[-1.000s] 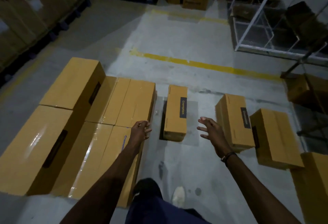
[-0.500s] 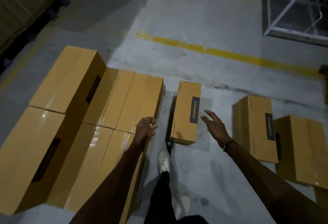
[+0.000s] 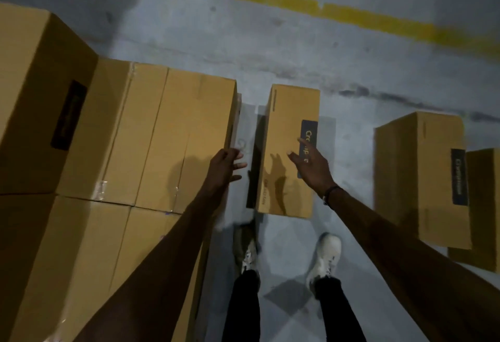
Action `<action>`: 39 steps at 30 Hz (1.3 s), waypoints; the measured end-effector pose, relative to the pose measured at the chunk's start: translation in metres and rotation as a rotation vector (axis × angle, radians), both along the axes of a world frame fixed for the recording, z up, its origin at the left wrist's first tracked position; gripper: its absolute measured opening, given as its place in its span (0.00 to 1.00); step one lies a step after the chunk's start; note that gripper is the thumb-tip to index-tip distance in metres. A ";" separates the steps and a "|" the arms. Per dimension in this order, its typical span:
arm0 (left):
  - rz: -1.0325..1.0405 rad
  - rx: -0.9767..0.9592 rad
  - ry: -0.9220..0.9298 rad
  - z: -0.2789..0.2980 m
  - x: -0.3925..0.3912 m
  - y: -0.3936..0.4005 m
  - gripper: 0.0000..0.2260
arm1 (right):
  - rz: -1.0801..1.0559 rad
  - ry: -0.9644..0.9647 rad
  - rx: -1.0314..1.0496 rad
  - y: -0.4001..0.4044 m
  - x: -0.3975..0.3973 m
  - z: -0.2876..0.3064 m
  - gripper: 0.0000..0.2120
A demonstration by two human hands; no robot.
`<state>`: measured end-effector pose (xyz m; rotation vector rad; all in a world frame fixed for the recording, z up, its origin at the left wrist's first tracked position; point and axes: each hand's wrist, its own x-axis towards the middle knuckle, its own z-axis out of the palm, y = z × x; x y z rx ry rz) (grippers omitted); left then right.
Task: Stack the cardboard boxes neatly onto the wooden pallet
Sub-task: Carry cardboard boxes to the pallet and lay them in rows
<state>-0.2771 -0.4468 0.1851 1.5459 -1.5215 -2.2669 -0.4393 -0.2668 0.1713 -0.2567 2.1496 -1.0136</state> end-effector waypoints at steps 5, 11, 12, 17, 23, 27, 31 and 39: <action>0.027 0.018 0.001 -0.114 -0.024 -0.005 0.11 | 0.107 0.074 0.030 -0.021 -0.023 -0.127 0.32; 0.020 -0.006 -0.028 -0.215 -0.035 -0.016 0.15 | 0.160 0.125 0.121 -0.041 -0.037 -0.239 0.38; 0.020 -0.003 -0.032 -0.227 -0.035 -0.017 0.14 | 0.155 0.124 0.139 -0.043 -0.036 -0.250 0.40; 0.034 -0.001 -0.068 -0.265 -0.037 -0.017 0.09 | 0.123 0.135 0.195 -0.053 -0.022 -0.280 0.43; -0.002 -0.013 -0.071 -0.266 -0.048 -0.007 0.08 | 0.111 0.169 0.215 -0.039 -0.028 -0.281 0.44; -0.035 -0.033 -0.076 -0.258 -0.061 0.001 0.11 | 0.087 0.223 0.264 -0.008 -0.047 -0.274 0.43; -0.104 -0.070 -0.093 -0.259 -0.080 0.010 0.15 | 0.024 0.219 0.266 0.039 -0.078 -0.266 0.43; -0.255 -0.108 -0.136 -0.291 -0.139 0.053 0.27 | -0.130 0.071 0.144 0.114 -0.154 -0.271 0.61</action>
